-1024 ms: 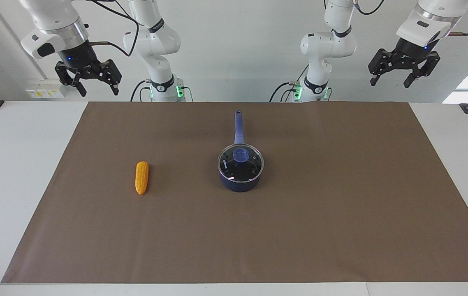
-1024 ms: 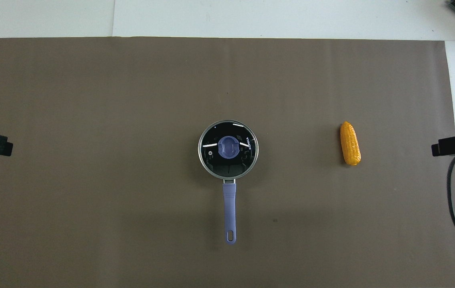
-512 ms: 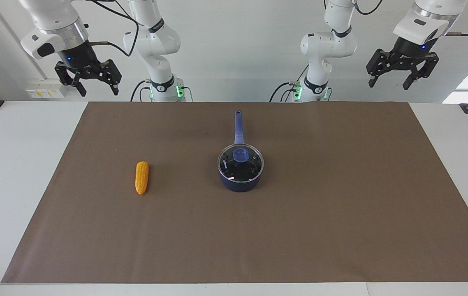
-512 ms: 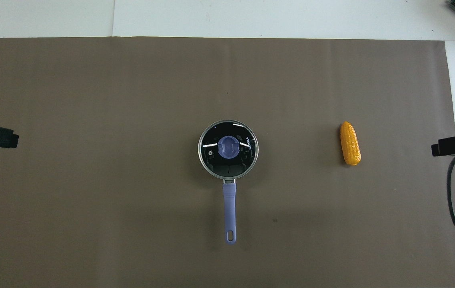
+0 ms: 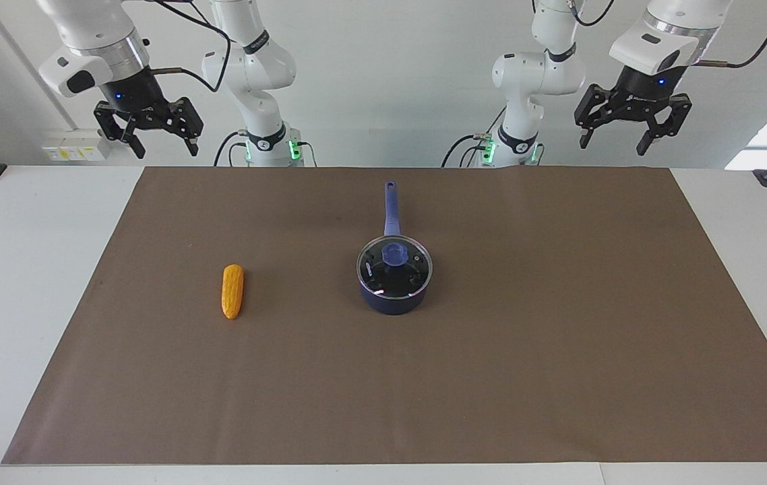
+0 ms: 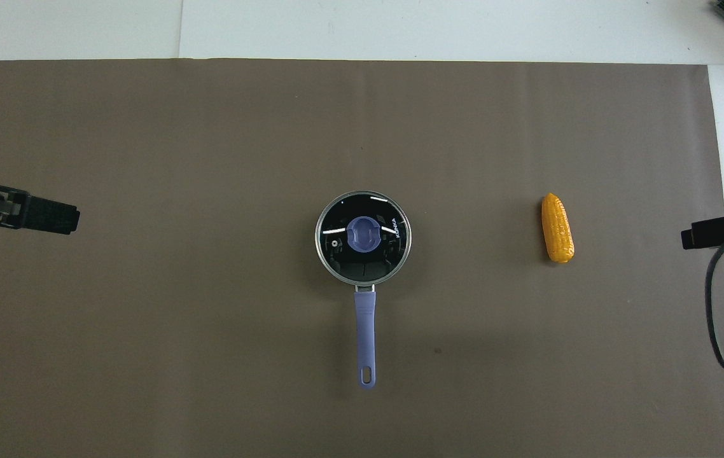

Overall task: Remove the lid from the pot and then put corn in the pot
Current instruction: 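Reach the left gripper toward the glass lid knob on the pot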

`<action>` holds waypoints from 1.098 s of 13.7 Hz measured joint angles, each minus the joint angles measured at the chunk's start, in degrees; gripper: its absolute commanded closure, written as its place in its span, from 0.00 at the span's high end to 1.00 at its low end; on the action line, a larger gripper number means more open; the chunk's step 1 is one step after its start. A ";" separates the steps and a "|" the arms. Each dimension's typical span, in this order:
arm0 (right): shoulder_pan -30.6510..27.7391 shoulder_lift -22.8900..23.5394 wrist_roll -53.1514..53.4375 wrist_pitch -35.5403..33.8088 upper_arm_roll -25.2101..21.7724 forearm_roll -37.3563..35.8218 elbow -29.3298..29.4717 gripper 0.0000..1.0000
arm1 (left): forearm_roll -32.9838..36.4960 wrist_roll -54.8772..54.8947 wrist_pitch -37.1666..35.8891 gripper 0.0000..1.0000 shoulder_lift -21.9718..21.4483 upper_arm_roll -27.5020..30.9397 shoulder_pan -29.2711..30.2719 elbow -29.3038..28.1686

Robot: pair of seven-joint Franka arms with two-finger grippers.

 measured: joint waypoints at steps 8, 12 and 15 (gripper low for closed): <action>0.00 0.00 0.00 -0.31 0.00 0.00 0.00 1.00 | -0.02 -10.46 9.23 1.00 3.94 -0.14 -8.70 -3.76; 0.05 -0.23 0.00 1.39 0.01 -0.28 -0.92 1.00 | -0.01 -16.06 13.02 1.00 8.14 -0.21 -14.06 -4.39; 0.06 -1.01 0.00 5.85 0.01 -1.05 -6.23 1.00 | 0.06 -23.03 17.09 1.00 11.30 -0.23 -19.07 -5.82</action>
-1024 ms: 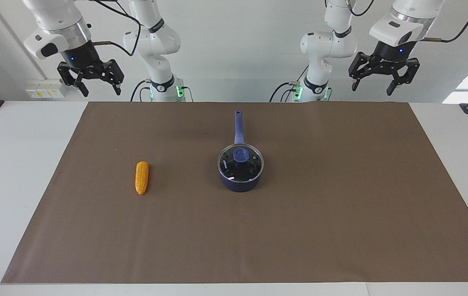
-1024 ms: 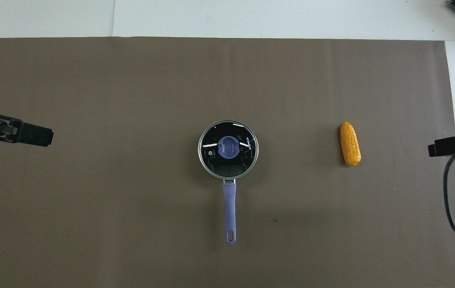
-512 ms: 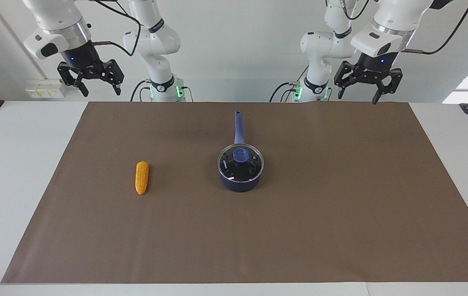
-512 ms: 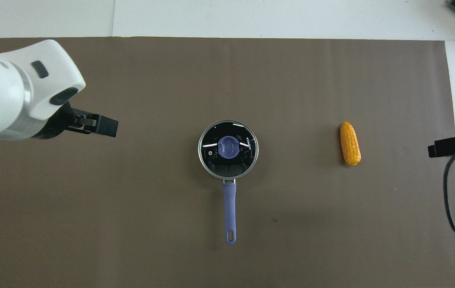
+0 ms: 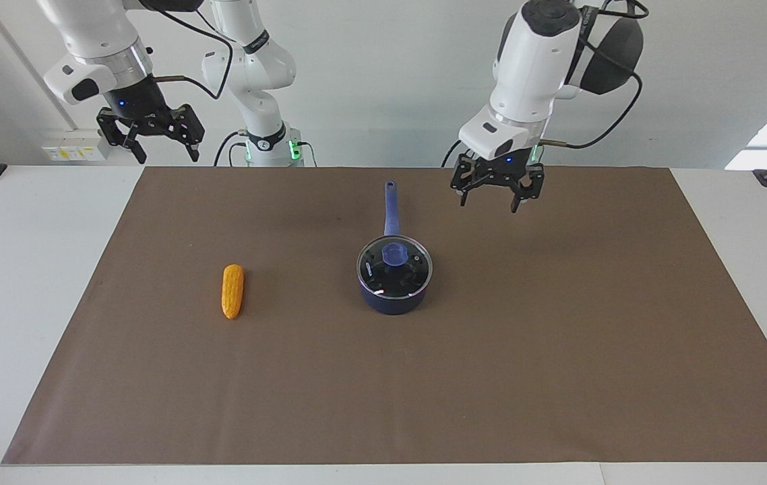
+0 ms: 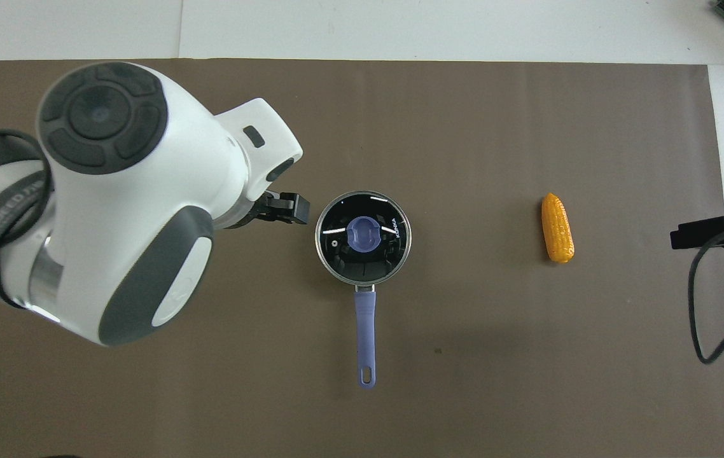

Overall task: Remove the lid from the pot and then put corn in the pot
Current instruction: 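Reach the left gripper toward the glass lid knob on the pot, then grasp the lid knob with the left gripper while the right gripper grasps the corn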

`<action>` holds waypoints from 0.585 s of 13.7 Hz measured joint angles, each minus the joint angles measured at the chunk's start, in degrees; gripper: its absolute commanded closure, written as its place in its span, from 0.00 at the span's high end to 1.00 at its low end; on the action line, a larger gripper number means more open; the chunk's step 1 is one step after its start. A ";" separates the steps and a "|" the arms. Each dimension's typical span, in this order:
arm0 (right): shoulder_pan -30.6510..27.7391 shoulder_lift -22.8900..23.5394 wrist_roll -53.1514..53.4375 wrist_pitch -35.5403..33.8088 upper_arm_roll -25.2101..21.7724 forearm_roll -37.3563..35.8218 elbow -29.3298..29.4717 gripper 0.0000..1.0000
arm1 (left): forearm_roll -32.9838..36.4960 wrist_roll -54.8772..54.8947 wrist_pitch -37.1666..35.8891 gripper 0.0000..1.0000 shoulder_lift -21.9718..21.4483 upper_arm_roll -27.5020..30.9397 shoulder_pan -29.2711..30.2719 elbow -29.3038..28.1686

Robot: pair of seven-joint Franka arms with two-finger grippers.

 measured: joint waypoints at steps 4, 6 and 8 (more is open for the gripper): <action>0.05 1.30 0.00 14.60 0.11 -0.19 -11.59 1.00 | 2.34 -9.93 7.99 1.00 5.51 -0.01 -6.37 -2.21; 0.27 4.56 0.00 21.68 0.25 -0.19 -15.19 1.00 | 2.66 -12.35 10.65 1.00 8.03 0.02 -7.34 -2.22; 1.25 9.62 0.00 27.56 0.30 -0.19 -16.26 1.00 | 2.68 -14.67 13.71 1.00 10.11 0.03 -7.88 -2.22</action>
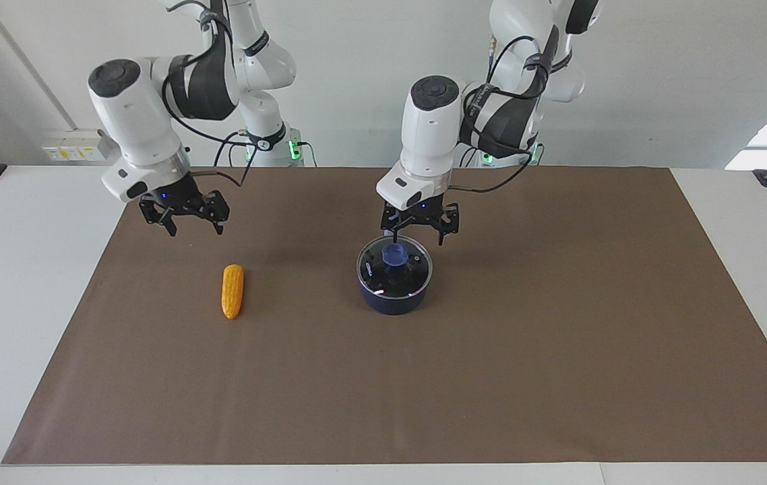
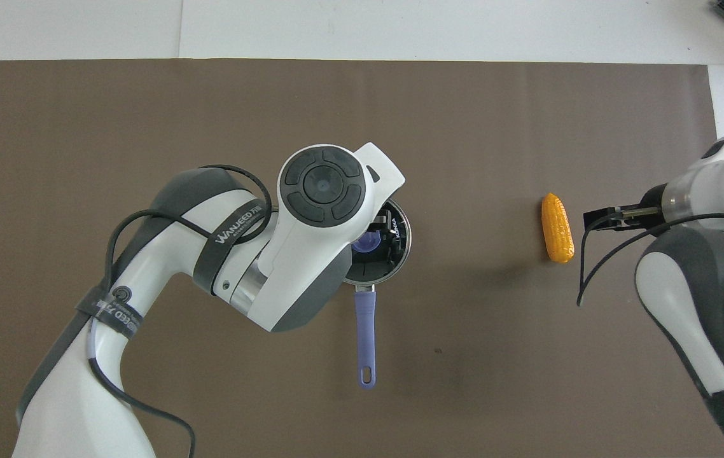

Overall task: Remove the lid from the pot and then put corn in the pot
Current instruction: 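Grasp the lid knob with the left gripper while the right gripper grasps the corn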

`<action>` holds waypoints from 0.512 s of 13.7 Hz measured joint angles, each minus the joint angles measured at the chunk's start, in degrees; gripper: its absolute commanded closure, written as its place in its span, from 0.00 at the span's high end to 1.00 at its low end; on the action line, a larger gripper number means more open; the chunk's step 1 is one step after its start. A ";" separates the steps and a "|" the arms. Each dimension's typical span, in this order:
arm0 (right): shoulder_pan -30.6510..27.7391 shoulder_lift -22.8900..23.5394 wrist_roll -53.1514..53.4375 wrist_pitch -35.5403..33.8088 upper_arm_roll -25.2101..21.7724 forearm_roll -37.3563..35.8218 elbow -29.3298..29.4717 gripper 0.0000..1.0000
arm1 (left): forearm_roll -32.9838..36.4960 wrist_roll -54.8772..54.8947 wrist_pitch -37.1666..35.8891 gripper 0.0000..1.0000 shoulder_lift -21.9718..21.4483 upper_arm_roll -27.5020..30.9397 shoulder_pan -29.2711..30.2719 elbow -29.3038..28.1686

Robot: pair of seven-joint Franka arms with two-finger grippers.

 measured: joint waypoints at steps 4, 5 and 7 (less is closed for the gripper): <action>1.05 8.07 0.00 6.05 0.02 0.00 -0.05 1.00 | 0.00 -4.16 3.62 1.00 2.86 -0.01 -1.56 -0.03; 1.05 9.44 0.00 7.31 0.02 0.00 -0.27 1.00 | 0.00 -5.37 4.32 1.00 3.73 -0.02 -2.26 -0.05; 1.04 11.59 0.00 10.80 0.02 0.00 -1.65 1.00 | 0.00 -6.84 4.68 1.00 5.05 -0.04 -3.48 -0.06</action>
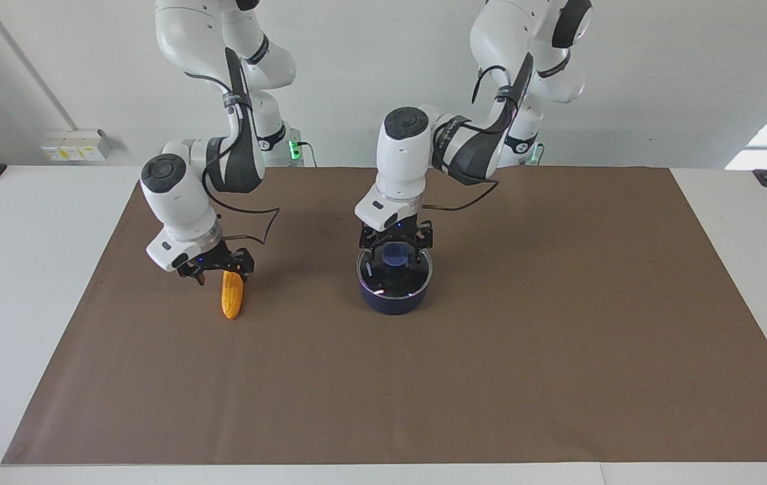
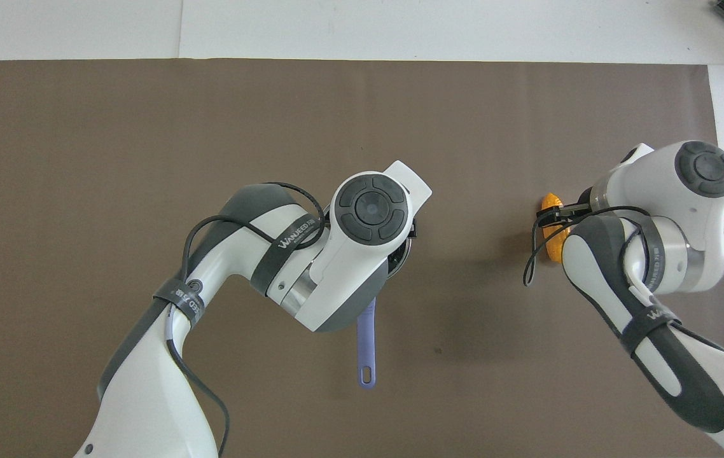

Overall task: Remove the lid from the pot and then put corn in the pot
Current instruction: 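Grasp the lid knob with the left gripper while the right gripper grasps the corn, then lift the lid away with the left gripper while the right gripper carries corn over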

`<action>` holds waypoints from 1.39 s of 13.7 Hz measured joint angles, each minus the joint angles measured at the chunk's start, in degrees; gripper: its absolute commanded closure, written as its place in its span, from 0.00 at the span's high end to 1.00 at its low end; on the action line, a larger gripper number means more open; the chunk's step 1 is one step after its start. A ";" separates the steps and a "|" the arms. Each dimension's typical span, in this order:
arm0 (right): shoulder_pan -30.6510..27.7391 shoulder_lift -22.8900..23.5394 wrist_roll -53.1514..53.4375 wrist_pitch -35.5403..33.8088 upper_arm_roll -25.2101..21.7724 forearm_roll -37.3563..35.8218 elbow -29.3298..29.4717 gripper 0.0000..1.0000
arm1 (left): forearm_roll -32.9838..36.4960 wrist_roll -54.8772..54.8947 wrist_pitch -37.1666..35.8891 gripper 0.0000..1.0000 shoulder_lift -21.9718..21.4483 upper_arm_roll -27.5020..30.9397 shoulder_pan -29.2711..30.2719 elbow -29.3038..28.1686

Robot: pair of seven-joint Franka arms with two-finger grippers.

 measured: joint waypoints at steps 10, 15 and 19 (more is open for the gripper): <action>0.31 3.61 0.00 6.80 0.00 0.00 -1.51 0.00 | 0.03 -3.36 -1.95 0.50 0.23 0.32 -0.32 -0.19; 0.46 3.66 -0.12 0.10 -0.04 -0.01 3.35 0.00 | 0.10 -4.00 -2.29 0.23 0.00 0.44 -0.32 -0.47; 0.43 1.40 -0.65 -7.90 -0.09 -0.01 11.23 0.00 | 0.18 -4.04 -2.36 0.06 -0.45 0.63 -0.31 -0.47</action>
